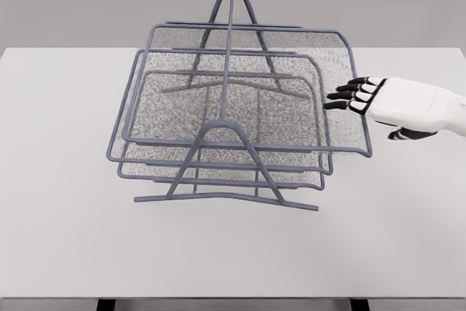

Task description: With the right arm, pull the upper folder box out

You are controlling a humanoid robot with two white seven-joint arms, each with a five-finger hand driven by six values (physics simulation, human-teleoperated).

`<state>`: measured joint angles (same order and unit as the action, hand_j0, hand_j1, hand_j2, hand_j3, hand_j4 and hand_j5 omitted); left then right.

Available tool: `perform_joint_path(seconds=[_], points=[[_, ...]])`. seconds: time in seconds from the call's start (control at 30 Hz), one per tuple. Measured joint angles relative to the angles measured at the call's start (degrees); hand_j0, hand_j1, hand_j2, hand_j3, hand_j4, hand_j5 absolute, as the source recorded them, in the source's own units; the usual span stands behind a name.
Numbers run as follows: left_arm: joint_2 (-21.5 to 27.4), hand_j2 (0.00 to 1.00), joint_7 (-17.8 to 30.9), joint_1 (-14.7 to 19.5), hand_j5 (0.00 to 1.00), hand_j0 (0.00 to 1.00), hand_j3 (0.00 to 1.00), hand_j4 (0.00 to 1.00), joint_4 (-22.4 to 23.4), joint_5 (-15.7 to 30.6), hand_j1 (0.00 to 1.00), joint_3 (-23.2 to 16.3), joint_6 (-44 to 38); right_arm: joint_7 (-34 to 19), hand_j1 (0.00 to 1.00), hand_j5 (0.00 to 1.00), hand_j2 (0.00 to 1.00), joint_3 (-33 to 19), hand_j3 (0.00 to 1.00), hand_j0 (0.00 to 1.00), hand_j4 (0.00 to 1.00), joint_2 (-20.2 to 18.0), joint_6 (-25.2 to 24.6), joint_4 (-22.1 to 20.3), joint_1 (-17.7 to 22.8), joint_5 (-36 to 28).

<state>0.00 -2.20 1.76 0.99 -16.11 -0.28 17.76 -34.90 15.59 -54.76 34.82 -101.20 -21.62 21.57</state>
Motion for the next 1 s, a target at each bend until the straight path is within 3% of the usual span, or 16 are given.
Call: perform_joint_path(seconds=[1.0], points=[[0.0, 1.0, 0.0, 0.0, 1.0, 1.0, 1.0, 1.0, 0.0, 0.0, 1.0, 0.0, 0.0, -0.1, 1.0, 1.0, 1.0, -1.8, 1.0, 1.0, 1.0, -7.1, -0.4, 0.4, -0.1, -2.6]])
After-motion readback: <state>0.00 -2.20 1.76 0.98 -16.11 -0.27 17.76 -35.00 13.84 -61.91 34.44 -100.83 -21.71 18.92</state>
